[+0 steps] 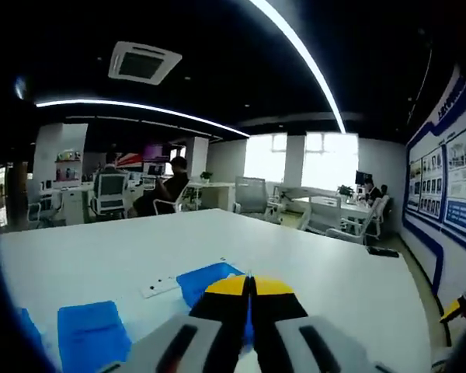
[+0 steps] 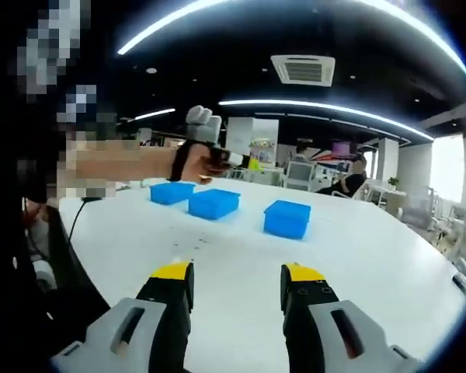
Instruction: Pick up the resistors one by one and place each resistor into its matching bin, sorting the parts by color and model until every resistor is separated into the correct bin for its type
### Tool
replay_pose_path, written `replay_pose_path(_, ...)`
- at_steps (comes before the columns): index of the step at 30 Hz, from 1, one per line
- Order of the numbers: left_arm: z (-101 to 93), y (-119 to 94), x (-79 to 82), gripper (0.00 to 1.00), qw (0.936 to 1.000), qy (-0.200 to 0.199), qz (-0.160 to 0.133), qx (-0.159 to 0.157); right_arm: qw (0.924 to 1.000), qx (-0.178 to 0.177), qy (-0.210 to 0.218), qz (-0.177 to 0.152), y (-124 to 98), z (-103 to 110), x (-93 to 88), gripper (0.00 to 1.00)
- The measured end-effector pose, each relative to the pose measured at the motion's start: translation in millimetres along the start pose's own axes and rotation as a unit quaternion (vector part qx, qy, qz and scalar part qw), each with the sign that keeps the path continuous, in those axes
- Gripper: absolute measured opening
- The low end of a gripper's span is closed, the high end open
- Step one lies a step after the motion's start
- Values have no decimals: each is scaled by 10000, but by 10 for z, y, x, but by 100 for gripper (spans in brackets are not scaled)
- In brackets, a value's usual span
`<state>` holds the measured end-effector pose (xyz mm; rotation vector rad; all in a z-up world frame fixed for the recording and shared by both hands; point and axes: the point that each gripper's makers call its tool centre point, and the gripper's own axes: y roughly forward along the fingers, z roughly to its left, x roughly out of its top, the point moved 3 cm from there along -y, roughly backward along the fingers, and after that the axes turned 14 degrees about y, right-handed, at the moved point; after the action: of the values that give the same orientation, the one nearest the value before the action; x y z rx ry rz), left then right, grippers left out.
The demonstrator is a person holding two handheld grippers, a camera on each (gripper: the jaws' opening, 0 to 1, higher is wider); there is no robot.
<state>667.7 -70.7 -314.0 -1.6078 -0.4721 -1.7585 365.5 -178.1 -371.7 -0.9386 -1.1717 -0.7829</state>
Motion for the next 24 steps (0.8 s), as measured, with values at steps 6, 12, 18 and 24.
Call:
replay_pose_path(6, -37, 420, 35, 4, 9999, 21, 145, -42, 10000, -42, 61, -20, -16, -57, 7, 46)
replay_pose_path(12, -98, 633, 31, 5, 9993, 181, 314, -64, 9999, -36, 132, -14, -15, -88, -13, 46)
replay_pose_path(18, -84, 669, -25, 27, 9990, 276, 353, 6, 9999, 14, 132, 21, -4, -83, -13, 46)
replay_pose_path(24, -34, 511, -116, 41, 9990, 260, 367, 31, 9999, 61, 108, 19, 14, -35, 7, 46)
